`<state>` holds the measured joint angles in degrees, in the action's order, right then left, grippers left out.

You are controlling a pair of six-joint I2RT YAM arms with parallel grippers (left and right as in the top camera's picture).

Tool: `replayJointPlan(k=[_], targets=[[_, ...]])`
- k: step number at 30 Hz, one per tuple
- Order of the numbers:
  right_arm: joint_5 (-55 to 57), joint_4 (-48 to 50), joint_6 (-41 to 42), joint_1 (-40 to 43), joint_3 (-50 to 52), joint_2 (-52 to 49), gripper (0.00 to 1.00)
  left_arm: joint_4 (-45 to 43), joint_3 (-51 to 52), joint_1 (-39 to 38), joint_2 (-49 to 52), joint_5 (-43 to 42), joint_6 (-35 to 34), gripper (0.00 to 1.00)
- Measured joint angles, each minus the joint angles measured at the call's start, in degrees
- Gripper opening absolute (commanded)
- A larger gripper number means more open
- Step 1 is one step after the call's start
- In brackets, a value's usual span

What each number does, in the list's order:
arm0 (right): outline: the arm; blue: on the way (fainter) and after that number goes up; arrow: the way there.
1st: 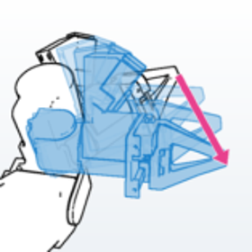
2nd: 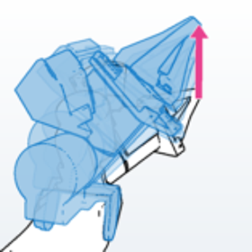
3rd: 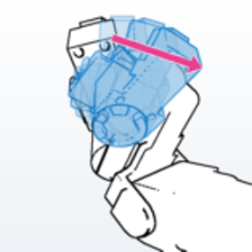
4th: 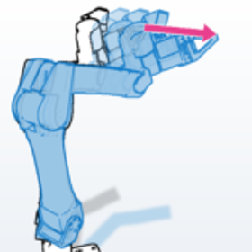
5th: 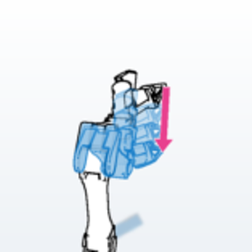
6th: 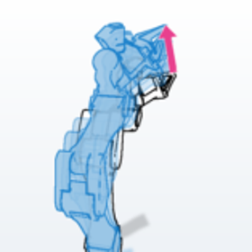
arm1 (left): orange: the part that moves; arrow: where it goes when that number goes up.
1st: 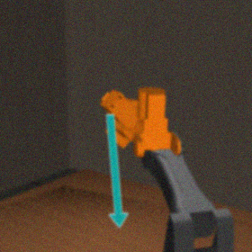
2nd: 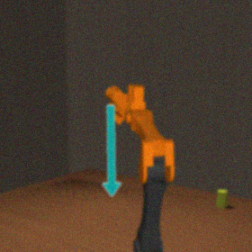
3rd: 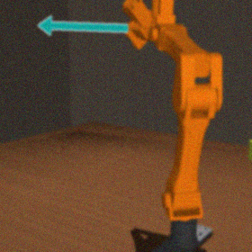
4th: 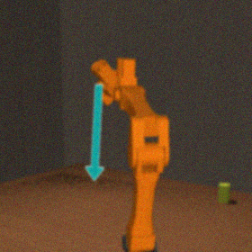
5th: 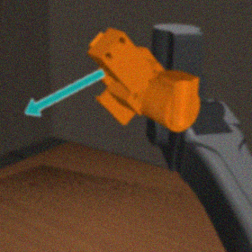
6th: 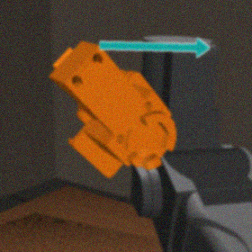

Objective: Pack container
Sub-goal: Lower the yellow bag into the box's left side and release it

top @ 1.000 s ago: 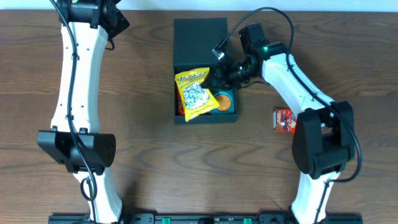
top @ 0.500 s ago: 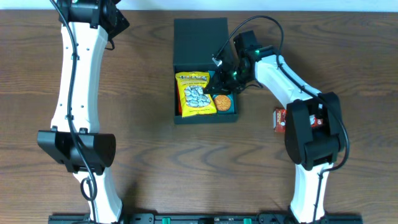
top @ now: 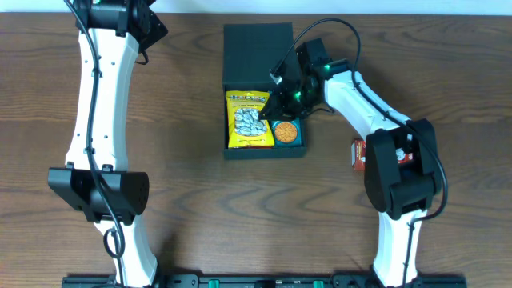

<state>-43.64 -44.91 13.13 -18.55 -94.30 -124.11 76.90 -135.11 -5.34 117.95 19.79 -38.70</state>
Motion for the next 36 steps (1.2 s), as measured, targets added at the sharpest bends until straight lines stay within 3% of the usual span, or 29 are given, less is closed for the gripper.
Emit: replayJointPlan(k=[4, 7, 10, 11, 14, 27, 36], targets=[[0.2, -0.5, -1.3, 0.4, -2.0, 0.3, 0.41, 0.0, 0.0, 0.0, 0.0, -0.1, 0.0, 0.95], [0.3, -0.9, -1.8, 0.8, -3.2, 1.5, 0.63, 0.0, 0.0, 0.0, 0.0, -0.1, 0.0, 0.96], [0.9, -1.7, -3.1, 1.2, -3.8, 3.4, 0.7, 0.0, 0.0, 0.0, 0.0, -0.1, 0.0, 0.95], [1.0, -2.1, -3.7, 1.3, -4.2, 4.0, 0.63, 0.0, 0.0, 0.0, 0.0, -0.1, 0.0, 0.95], [1.3, -3.7, -6.8, 1.5, -4.9, 5.6, 0.02, 0.0, 0.0, 0.0, 0.0, -0.1, 0.0, 0.95], [11.2, -12.9, -24.1, -2.3, -4.7, 9.1, 0.01, 0.0, 0.0, 0.0, 0.0, -0.1, 0.0, 0.95], [12.9, -11.1, -27.5, -5.7, -3.5, 9.0, 0.01, 0.0, 0.0, 0.0, 0.0, -0.1, 0.0, 0.95]])
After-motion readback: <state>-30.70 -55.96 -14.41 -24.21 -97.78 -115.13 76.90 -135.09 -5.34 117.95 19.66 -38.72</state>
